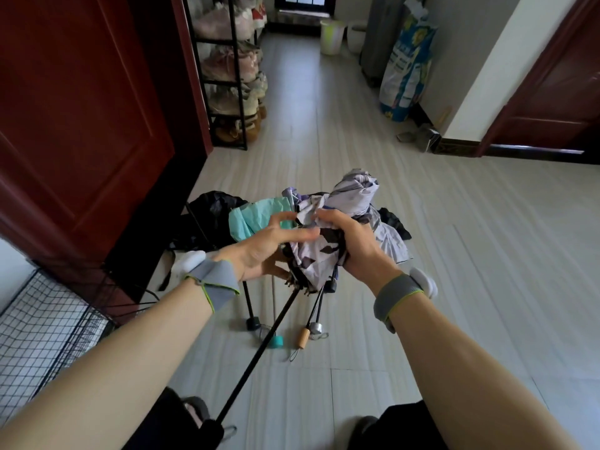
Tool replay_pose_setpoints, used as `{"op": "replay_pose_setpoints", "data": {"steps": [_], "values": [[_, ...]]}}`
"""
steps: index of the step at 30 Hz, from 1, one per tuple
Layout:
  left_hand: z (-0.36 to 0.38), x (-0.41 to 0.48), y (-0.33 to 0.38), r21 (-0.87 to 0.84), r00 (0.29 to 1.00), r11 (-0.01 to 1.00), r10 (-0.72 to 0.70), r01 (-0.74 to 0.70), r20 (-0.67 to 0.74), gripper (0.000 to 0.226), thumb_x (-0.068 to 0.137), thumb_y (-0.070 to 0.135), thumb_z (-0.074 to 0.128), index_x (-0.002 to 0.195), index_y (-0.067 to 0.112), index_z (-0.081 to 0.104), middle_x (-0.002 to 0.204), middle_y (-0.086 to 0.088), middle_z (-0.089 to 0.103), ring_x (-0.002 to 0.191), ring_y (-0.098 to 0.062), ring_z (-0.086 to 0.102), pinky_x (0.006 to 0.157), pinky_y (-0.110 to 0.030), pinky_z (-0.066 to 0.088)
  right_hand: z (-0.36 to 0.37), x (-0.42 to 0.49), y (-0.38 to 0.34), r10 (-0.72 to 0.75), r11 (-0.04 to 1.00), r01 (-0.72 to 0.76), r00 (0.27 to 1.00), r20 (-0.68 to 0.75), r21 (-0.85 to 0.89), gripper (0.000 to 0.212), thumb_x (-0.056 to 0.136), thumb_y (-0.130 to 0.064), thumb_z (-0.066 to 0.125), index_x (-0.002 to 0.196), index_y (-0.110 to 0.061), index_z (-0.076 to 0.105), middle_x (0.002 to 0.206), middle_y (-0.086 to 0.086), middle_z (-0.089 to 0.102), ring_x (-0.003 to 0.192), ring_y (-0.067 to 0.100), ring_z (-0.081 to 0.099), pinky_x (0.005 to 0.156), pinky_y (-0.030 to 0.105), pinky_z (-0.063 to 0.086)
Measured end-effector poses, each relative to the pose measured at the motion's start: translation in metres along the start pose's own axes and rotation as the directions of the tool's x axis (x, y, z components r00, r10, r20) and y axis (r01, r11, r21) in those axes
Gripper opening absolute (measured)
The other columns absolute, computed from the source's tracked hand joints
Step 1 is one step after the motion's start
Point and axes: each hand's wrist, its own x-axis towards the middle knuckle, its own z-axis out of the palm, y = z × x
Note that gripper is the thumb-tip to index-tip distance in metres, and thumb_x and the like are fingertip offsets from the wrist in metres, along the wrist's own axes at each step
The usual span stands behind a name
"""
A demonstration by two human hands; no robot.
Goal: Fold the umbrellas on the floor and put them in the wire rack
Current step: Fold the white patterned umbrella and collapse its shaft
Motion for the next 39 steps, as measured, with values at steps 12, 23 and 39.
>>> {"op": "replay_pose_setpoints", "data": {"steps": [12, 23, 39], "values": [[0.014, 0.007, -0.019, 0.13, 0.995, 0.988, 0.086, -0.079, -0.045, 0.019, 0.081, 0.019, 0.077, 0.1, 0.021, 0.074, 0.082, -0.005, 0.071, 0.075, -0.026, 0.067, 0.065, -0.045, 0.057, 0.006, -0.007, -0.009, -0.17, 0.815, 0.15, 0.985, 0.017, -0.559, 0.075, 0.077, -0.091, 0.046, 0.102, -0.028, 0.077, 0.097, 0.001, 0.078, 0.101, 0.021, 0.071, 0.101, 0.039, 0.051], [0.006, 0.004, -0.009, -0.024, 0.995, 0.996, 0.086, -0.087, -0.045, 0.013, 0.079, 0.011, 0.073, 0.092, 0.009, 0.071, 0.075, -0.009, 0.062, 0.059, -0.022, 0.057, 0.048, -0.028, 0.046, 0.0, 0.006, 0.001, -0.193, 0.862, 0.168, 0.981, -0.005, -0.478, 0.079, 0.081, -0.077, 0.048, 0.076, 0.0, 0.064, 0.078, 0.015, 0.069, 0.081, 0.03, 0.064, 0.083, 0.039, 0.051], [-0.013, 0.016, -0.009, -0.034, 0.992, 0.996, 0.073, -0.077, -0.099, 0.014, 0.087, 0.009, 0.068, 0.074, 0.013, 0.07, 0.067, -0.006, 0.056, 0.053, -0.019, 0.052, 0.046, -0.025, 0.043, -0.026, 0.007, -0.002, -0.098, 0.884, 0.094, 0.995, 0.016, -0.458, 0.017, 0.099, -0.007, 0.06, 0.087, -0.004, 0.072, 0.073, 0.005, 0.067, 0.057, 0.014, 0.05, 0.053, 0.023, 0.044]]}}
